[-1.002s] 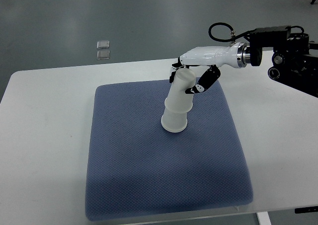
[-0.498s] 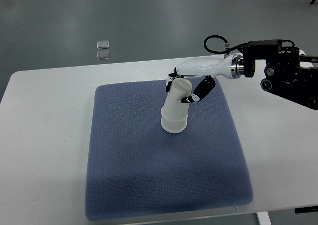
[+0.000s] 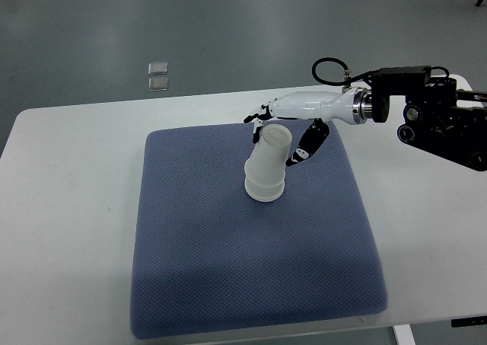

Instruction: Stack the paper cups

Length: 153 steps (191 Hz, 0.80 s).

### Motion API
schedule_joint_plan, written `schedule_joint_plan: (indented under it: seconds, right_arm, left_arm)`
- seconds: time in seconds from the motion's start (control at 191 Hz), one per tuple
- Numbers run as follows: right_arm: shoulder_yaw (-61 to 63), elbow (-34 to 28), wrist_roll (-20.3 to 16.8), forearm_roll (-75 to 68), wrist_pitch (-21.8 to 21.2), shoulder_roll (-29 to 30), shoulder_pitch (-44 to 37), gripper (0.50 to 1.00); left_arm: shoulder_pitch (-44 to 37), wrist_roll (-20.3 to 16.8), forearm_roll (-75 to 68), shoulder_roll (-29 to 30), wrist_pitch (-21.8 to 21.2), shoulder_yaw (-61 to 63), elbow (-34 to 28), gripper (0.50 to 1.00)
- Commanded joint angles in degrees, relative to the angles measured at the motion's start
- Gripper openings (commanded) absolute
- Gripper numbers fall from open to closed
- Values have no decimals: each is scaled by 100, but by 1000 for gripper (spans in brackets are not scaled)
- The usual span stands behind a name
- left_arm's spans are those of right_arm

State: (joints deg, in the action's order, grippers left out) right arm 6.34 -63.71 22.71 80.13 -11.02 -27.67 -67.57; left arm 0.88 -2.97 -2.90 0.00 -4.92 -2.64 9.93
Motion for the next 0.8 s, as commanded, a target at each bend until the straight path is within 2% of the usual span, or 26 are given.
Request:
schedule_joint_plan:
  seconds: [0.0, 0.409, 0.53, 0.677, 0.797]
  right_arm:
    - [8, -28, -3, -7, -23, -28, -90, 913]
    - [17, -54, -3, -86, -163, -89, -775, 913]
    - [404, 122, 6, -130, -190, -98, -819, 913]
    - [966, 763, -47, -1123, -278, -37, -740, 913]
    - [1019, 1212, -109, -2670, -251, -28, -723, 913]
  left_arm:
    - [0, -2, 0, 0, 0, 0, 0, 1000]
    - [0, -2, 0, 0, 0, 0, 0, 1000]
    - [0, 7, 0, 0, 0, 0, 0, 1000]
    - [0, -2, 0, 0, 0, 0, 0, 1000]
    - [0, -2, 0, 0, 0, 0, 0, 1000]
